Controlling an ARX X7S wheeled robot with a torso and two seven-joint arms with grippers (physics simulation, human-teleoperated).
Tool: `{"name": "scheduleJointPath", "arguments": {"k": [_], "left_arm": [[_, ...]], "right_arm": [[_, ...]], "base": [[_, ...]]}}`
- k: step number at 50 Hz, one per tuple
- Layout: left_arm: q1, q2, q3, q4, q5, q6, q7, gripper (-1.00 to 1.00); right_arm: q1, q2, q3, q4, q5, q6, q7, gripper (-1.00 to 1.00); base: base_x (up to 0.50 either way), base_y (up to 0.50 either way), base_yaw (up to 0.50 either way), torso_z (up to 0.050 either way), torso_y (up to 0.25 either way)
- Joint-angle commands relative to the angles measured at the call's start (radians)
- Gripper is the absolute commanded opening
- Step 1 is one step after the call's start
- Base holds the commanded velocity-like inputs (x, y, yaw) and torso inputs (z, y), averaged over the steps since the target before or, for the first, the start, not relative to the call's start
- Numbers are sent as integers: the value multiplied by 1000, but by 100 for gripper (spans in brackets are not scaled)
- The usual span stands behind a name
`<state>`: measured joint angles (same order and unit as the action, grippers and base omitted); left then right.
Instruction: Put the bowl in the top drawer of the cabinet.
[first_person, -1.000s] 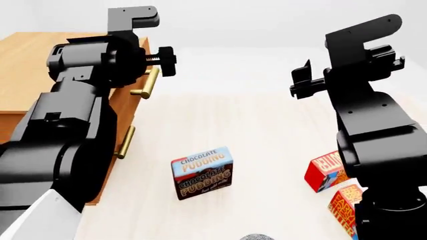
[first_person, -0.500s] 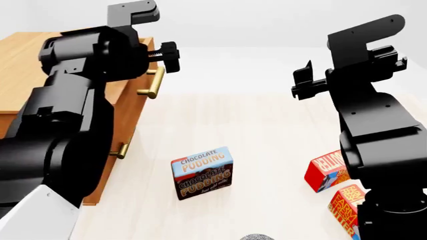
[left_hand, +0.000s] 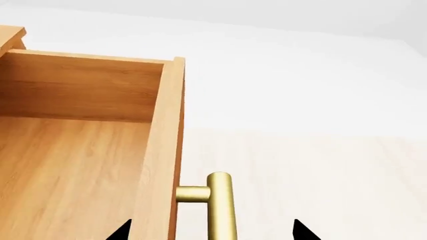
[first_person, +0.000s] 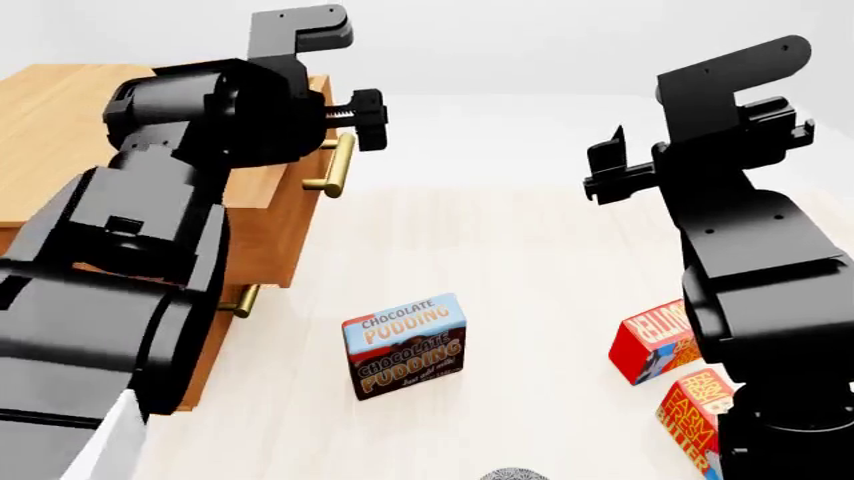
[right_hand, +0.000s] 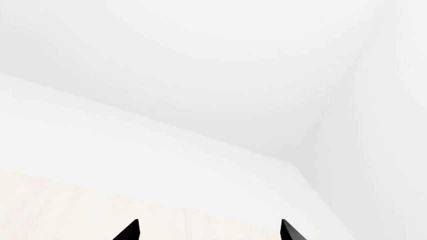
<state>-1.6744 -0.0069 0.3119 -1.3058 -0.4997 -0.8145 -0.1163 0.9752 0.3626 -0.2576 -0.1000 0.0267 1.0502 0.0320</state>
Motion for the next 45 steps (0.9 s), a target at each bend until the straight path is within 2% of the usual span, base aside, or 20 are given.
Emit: {"name": "scheduleJointPath", "arguments": {"k": [1,7,12,17,23,36,45], "left_arm": [[3,7,245,-2,-340,30,-33,100],[-10,7,511,4,-618,75,-55,100],[-25,7,620,11,-760,98,-49,100],[-35,6,682,38,-848,106,-50,100],[-30,5,712,75,-904,109,-69,100],[16,-66,645,303,-1006,69,-187,100],[43,-76,626,413,-1043,51,-264,100]], "right_arm": [[-4,3,3,6,4,-6,0,100],[-7,5,7,-2,9,-1,-3,100],[-10,6,11,-1,13,-5,-4,100],[-12,6,14,-5,17,-4,-5,100],[-17,9,18,-7,20,-7,-6,100],[-32,19,34,-27,29,-1,-8,100],[-45,28,50,-48,38,3,-11,100]], "base": [[0,0,0,0,0],[0,0,0,0,0],[0,0,0,0,0],[0,0,0,0,0],[0,0,0,0,0],[0,0,0,0,0],[0,0,0,0,1]]}}
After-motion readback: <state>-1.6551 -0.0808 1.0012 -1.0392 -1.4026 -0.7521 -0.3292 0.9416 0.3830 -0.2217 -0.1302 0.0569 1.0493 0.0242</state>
